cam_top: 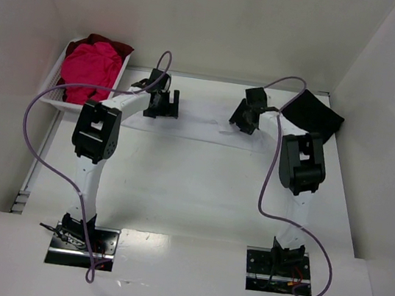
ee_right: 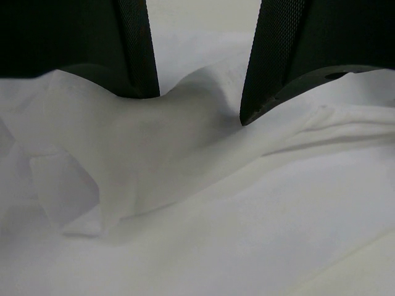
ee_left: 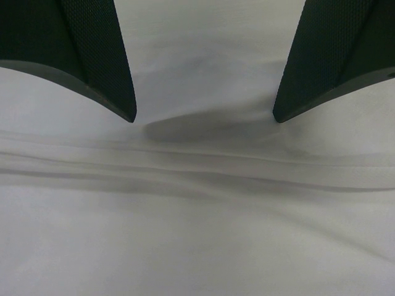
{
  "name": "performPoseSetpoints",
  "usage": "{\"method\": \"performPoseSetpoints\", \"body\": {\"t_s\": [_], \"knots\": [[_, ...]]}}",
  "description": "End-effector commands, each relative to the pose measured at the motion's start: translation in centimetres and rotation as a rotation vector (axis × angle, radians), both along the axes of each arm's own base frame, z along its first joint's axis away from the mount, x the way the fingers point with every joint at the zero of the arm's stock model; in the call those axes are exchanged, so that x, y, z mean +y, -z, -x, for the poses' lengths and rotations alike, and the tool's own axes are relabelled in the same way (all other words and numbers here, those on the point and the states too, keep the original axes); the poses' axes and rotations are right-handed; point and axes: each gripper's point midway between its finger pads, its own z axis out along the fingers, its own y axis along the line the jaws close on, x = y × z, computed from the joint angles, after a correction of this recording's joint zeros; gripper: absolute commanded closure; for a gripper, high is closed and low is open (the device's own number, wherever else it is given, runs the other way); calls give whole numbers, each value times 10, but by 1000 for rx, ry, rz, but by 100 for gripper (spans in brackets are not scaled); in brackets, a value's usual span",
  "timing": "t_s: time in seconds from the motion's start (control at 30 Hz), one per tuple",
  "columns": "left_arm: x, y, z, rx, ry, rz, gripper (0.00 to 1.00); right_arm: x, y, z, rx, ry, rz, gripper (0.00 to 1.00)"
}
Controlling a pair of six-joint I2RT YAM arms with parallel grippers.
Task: Fold and stack the t-shirts
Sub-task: Fold the other side of the tshirt into a rectangle
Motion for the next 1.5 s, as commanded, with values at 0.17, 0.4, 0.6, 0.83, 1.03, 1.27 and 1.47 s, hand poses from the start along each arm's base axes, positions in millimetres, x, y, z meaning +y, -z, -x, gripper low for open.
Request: {"method": "performPoseSetpoints", "body": {"t_s": [0.17, 0.4, 0.6, 0.83, 1.03, 1.27, 1.47], "knots": [[-1, 40, 16, 112, 24, 19, 0, -3, -57, -93, -228, 59, -22, 43], [-2, 47, 18, 132, 28, 23, 0, 12, -119, -137, -398, 22, -142, 38], [-1, 47, 17, 130, 23, 15, 0, 14, -124, -136, -382, 9, -137, 37], [2, -36, -6, -31, 60, -17, 0, -9, -132, -71, -336, 49, -98, 27], [7, -101, -35, -260, 285, -140, 0, -8, -107, -25, -241, 18, -133, 14], [-5, -88, -39, -343, 680, -374, 0, -7, -91, -4, -196, 41, -176, 10], [-18, -53, -42, -306, 750, -321, 0, -7, -89, -2, -186, 48, -180, 7]]}}
